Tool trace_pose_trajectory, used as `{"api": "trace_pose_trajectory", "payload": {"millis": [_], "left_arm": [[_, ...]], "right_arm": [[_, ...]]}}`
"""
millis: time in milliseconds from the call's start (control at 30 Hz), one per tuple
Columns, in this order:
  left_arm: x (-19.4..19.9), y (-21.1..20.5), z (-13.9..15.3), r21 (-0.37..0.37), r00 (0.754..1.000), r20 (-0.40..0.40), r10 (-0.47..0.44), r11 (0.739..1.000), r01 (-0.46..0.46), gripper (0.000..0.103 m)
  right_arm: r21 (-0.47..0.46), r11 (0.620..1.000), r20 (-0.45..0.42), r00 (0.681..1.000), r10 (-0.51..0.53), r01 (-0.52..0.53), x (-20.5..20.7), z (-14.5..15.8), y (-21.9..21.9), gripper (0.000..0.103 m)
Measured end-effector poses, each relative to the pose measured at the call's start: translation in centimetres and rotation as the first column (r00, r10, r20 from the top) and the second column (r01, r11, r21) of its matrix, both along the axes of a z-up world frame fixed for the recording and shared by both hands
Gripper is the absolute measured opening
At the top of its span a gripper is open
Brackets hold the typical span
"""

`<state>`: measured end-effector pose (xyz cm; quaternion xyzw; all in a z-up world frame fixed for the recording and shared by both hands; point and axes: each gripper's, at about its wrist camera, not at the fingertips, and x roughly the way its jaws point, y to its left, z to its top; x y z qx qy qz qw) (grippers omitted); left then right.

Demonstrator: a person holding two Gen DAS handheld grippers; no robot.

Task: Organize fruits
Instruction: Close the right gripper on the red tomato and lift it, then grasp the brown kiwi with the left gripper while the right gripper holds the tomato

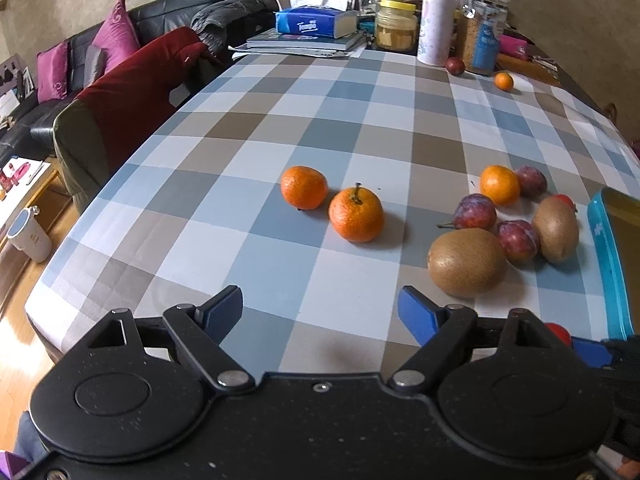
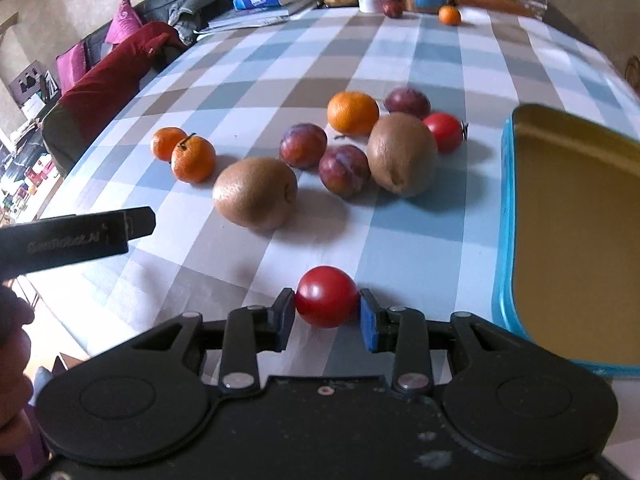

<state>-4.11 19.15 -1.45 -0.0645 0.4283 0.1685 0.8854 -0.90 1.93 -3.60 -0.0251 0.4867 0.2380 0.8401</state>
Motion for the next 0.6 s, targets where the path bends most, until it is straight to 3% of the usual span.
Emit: {"api": "trace_pose_trajectory", "payload": {"millis": [333,600], "left_arm": [[1.2,-1.2,-0.1,-0.051,0.997,-0.002,-0.079,0.996,0.078,0.085],[2.4,-2.0,0.0,-0.091,0.990,0.008,-0.141,0.986,0.141,0.085]], "right_arm": [[0.003,1.000,0.015,1.000,0.006,-0.006,0.2,-0.1,0.1,0.038],[-0.029,0.999,0.075,0.997,0.035,-0.033,-0.1,0.7,0.1,0.036]]}}
